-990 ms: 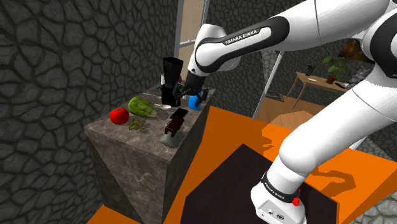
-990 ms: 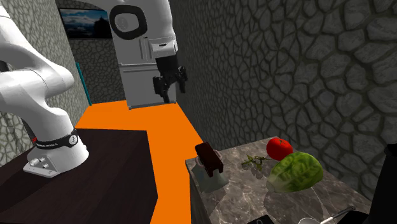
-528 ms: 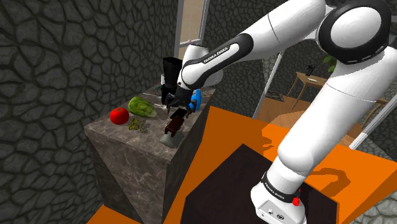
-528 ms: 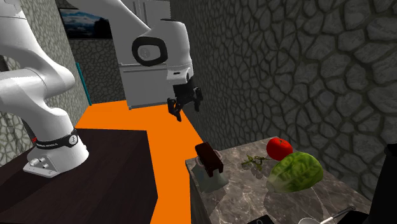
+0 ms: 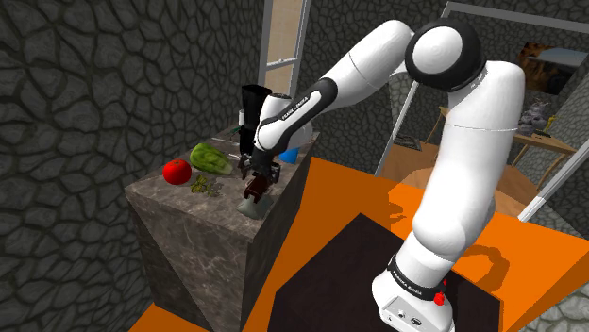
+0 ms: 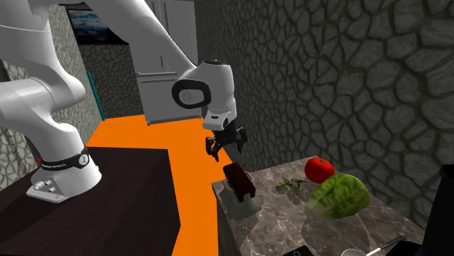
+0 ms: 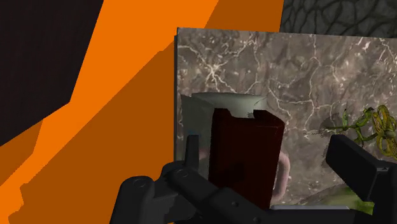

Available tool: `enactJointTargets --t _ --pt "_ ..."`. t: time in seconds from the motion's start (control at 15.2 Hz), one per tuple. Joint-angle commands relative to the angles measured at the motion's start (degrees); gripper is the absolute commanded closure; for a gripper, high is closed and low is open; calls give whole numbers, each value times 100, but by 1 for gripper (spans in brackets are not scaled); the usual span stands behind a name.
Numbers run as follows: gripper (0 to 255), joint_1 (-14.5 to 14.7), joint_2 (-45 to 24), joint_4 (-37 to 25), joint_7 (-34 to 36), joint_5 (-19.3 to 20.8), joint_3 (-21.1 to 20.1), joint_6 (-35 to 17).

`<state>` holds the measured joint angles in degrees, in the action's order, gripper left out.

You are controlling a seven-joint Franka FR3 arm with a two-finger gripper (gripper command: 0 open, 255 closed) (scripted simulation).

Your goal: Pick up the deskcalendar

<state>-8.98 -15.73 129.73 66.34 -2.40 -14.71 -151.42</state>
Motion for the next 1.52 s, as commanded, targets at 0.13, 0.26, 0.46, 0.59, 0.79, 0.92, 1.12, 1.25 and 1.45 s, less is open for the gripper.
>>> enactJointTargets --t 0.13,0.26,0.46,0.59,0.79,0.92,1.12,1.25,1.45 --pt "0 134 -458 -167 348 113 123 -286" --pt "0 157 -596 -175 364 151 152 -415" --pt "0 202 -849 -202 391 216 207 -638" --pt "0 203 -848 -202 391 215 208 -638" --pt "255 212 -846 -197 401 217 208 -642" --pt "255 213 -844 -194 403 216 207 -643" --pt "255 215 -843 -192 405 217 207 -644" --pt "255 203 -849 -202 391 215 208 -638" --pt "255 163 -636 -178 369 162 160 -451"
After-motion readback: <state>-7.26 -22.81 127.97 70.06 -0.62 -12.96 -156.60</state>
